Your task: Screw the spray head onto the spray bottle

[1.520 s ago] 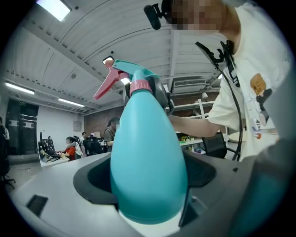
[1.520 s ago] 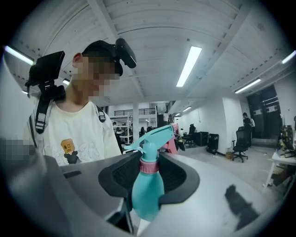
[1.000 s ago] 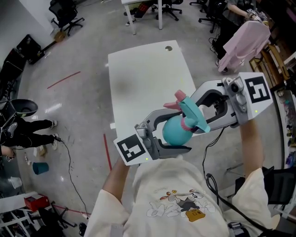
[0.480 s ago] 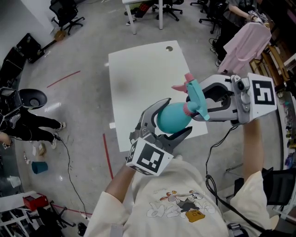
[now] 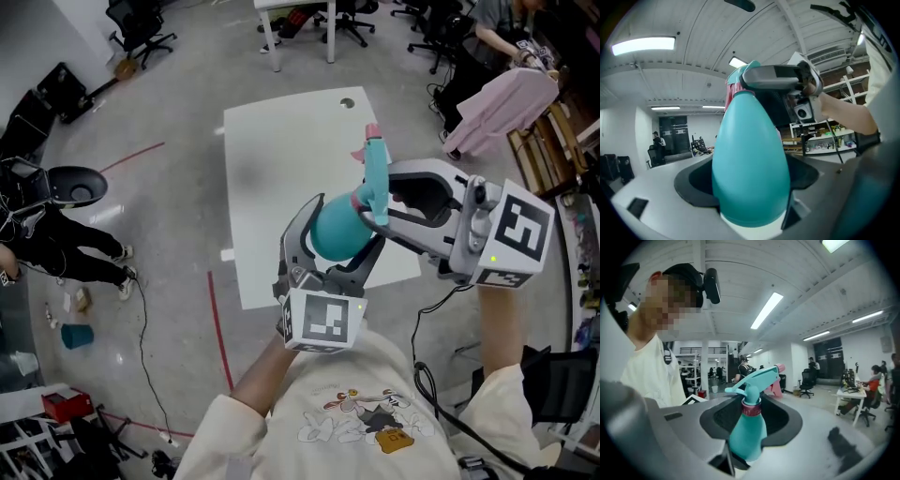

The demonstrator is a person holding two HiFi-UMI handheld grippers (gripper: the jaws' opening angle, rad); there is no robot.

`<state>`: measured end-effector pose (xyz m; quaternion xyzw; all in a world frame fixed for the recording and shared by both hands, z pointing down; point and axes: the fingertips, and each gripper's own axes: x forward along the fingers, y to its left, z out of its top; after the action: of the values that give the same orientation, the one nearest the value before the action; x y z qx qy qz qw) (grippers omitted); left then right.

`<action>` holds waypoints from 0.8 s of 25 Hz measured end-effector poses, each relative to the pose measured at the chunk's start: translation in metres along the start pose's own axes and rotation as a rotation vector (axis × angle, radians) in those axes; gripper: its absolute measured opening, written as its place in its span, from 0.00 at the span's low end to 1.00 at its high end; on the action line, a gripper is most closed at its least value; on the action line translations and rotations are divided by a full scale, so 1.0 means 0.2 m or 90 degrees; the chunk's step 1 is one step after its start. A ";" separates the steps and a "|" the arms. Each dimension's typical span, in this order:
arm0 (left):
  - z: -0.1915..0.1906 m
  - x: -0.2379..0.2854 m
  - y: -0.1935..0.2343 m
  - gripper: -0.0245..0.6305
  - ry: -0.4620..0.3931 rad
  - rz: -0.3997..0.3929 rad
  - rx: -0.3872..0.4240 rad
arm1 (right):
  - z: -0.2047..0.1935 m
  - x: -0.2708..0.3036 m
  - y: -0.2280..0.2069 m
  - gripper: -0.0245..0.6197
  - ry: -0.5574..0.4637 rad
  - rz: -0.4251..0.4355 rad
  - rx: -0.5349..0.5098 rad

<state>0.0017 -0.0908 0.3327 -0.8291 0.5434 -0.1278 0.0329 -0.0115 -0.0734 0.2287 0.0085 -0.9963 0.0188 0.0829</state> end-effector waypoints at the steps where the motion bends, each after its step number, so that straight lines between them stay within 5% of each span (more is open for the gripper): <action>1: 0.00 0.00 0.03 0.69 -0.004 0.014 -0.008 | 0.01 0.02 -0.02 0.24 -0.014 -0.037 0.017; 5: -0.02 -0.02 0.10 0.69 -0.008 0.073 -0.020 | 0.03 0.07 -0.06 0.24 -0.077 -0.190 0.065; 10: 0.01 -0.03 0.13 0.69 -0.011 0.109 -0.014 | 0.06 0.09 -0.02 0.24 -0.062 -0.323 -0.007; 20: 0.03 -0.02 0.08 0.69 -0.091 0.029 -0.078 | 0.05 -0.04 0.05 0.38 -0.089 -0.212 0.082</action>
<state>-0.0133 -0.0940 0.3226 -0.8239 0.5652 -0.0341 0.0235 -0.0058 -0.0629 0.2175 0.1797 -0.9813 0.0678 0.0150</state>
